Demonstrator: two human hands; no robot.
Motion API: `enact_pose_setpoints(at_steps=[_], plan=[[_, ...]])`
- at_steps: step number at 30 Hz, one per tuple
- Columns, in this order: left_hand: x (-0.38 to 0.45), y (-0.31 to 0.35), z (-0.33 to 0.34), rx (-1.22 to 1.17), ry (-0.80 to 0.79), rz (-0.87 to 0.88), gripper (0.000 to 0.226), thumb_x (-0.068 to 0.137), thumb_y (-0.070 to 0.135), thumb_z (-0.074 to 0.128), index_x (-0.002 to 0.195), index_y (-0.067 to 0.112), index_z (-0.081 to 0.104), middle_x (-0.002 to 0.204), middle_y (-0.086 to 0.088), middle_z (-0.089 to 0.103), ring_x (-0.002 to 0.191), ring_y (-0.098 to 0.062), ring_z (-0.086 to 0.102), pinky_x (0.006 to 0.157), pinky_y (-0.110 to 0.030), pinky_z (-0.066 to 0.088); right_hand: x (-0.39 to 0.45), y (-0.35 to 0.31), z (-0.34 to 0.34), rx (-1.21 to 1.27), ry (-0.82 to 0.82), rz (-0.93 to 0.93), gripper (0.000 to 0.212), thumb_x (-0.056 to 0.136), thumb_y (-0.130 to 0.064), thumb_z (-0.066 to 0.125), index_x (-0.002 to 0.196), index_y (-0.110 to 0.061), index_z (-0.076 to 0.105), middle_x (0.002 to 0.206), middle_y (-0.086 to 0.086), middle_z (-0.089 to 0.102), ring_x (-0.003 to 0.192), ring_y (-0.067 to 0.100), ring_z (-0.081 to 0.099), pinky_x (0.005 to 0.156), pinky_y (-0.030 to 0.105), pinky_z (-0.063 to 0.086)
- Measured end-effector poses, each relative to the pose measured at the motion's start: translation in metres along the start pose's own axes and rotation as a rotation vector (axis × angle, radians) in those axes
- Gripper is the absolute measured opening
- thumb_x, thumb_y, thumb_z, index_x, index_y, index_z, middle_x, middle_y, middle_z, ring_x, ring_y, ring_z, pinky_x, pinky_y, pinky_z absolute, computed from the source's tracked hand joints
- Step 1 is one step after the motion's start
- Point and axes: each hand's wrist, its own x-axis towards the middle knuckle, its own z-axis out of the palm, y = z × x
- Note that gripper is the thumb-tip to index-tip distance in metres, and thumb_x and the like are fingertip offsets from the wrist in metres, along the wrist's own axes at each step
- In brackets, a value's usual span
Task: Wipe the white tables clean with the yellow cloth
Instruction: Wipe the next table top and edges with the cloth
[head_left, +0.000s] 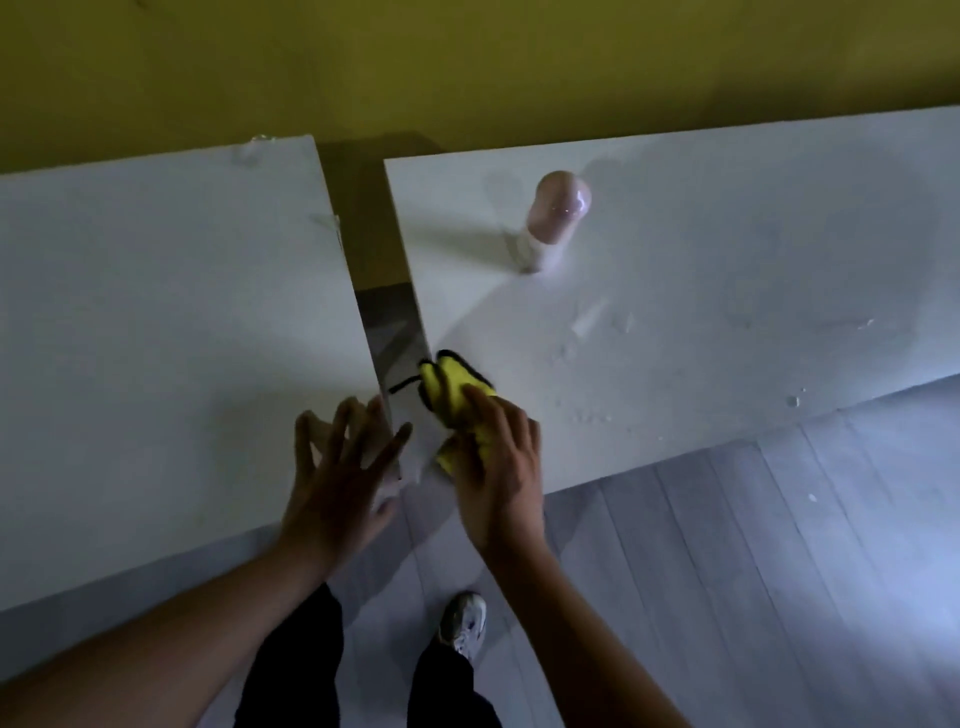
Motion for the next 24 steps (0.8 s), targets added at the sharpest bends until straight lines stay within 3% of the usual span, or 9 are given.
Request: enact_pose_setpoints(at_steps=[1, 2, 5, 8, 13, 15, 17, 21, 24], plan=[[0.001, 0.001, 0.008, 0.064, -0.156, -0.046, 0.101, 0.091, 0.029, 0.077, 0.164, 0.024, 0.007, 0.17, -0.023, -0.007, 0.155, -0.052, 0.001, 0.116, -0.08, 0.012, -0.002, 0.017, -0.01, -0.005, 0.057, 0.007, 0.053, 0.089, -0.023, 0.064, 0.14, -0.019, 0.052, 0.134, 0.001, 0.054, 0.117, 0.019, 0.046, 0.093, 0.041, 0.049], [0.003, 0.001, 0.012, 0.037, -0.176, -0.082, 0.105, 0.087, 0.021, 0.08, 0.165, 0.025, 0.009, 0.169, -0.022, -0.011, 0.154, -0.052, -0.005, 0.116, -0.08, 0.01, -0.001, 0.029, -0.015, -0.031, 0.105, 0.037, 0.053, 0.089, -0.023, 0.063, 0.14, -0.018, 0.052, 0.135, 0.001, 0.052, 0.117, 0.019, 0.045, 0.094, 0.042, 0.049], [0.004, 0.001, 0.027, 0.083, -0.219, -0.061, 0.089, 0.053, -0.013, 0.092, 0.136, 0.0, 0.065, 0.159, -0.034, 0.033, 0.14, -0.065, 0.033, 0.101, -0.088, 0.028, -0.002, 0.049, -0.02, -0.135, 0.057, 0.045, 0.055, 0.09, -0.034, 0.057, 0.142, -0.021, 0.049, 0.138, 0.001, 0.049, 0.121, 0.022, 0.044, 0.098, 0.039, 0.044], [0.002, 0.006, 0.033, 0.085, -0.112, -0.104, 0.077, 0.053, -0.02, 0.086, 0.126, -0.002, 0.07, 0.155, -0.035, 0.04, 0.136, -0.065, 0.04, 0.1, -0.086, 0.031, 0.005, 0.058, -0.01, -0.359, -0.097, -0.124, 0.051, 0.09, -0.048, 0.059, 0.137, -0.028, 0.055, 0.134, 0.001, 0.054, 0.123, 0.026, 0.049, 0.1, 0.044, 0.042], [-0.001, 0.012, 0.035, 0.028, -0.04, -0.136, 0.071, 0.06, -0.001, 0.09, 0.127, 0.002, 0.068, 0.159, -0.029, 0.035, 0.145, -0.055, 0.034, 0.111, -0.076, 0.028, 0.026, 0.08, 0.005, -0.347, -0.204, -0.263, 0.065, 0.098, -0.049, 0.051, 0.156, -0.031, 0.03, 0.163, -0.001, 0.028, 0.153, 0.021, 0.016, 0.125, 0.049, 0.012], [-0.004, 0.022, 0.038, -0.052, 0.022, -0.145, 0.068, 0.07, 0.012, 0.085, 0.133, 0.002, 0.063, 0.159, -0.025, 0.037, 0.146, -0.05, 0.036, 0.115, -0.068, 0.03, 0.026, 0.09, 0.002, -0.35, -0.29, -0.301, 0.074, 0.095, -0.051, 0.052, 0.159, -0.033, 0.017, 0.166, -0.002, 0.017, 0.155, 0.021, 0.007, 0.125, 0.051, 0.01], [-0.01, 0.042, 0.039, -0.148, 0.081, -0.061, 0.063, 0.083, 0.018, 0.066, 0.144, 0.003, 0.055, 0.16, -0.02, 0.038, 0.146, -0.044, 0.039, 0.118, -0.059, 0.032, 0.03, 0.105, -0.013, -0.358, -0.299, -0.292, 0.077, 0.092, -0.048, 0.055, 0.158, -0.033, 0.019, 0.166, -0.001, 0.017, 0.155, 0.021, 0.009, 0.124, 0.053, 0.013], [-0.022, 0.087, 0.048, -0.196, 0.097, 0.156, 0.06, 0.093, 0.018, 0.039, 0.149, 0.004, 0.053, 0.161, -0.015, 0.042, 0.149, -0.035, 0.04, 0.117, -0.052, 0.038, 0.045, 0.166, -0.078, -0.383, -0.072, -0.078, 0.062, 0.096, -0.036, 0.052, 0.154, -0.02, 0.038, 0.161, 0.005, 0.032, 0.151, 0.024, 0.024, 0.123, 0.049, 0.02], [-0.025, 0.098, 0.053, -0.252, 0.111, 0.084, 0.06, 0.095, 0.018, 0.036, 0.152, 0.005, 0.048, 0.163, -0.014, 0.039, 0.15, -0.035, 0.038, 0.115, -0.052, 0.044, 0.053, 0.195, -0.113, -0.432, -0.025, 0.152, 0.061, 0.099, -0.042, 0.036, 0.157, -0.023, 0.03, 0.164, 0.006, 0.025, 0.153, 0.025, 0.016, 0.123, 0.051, 0.015]])
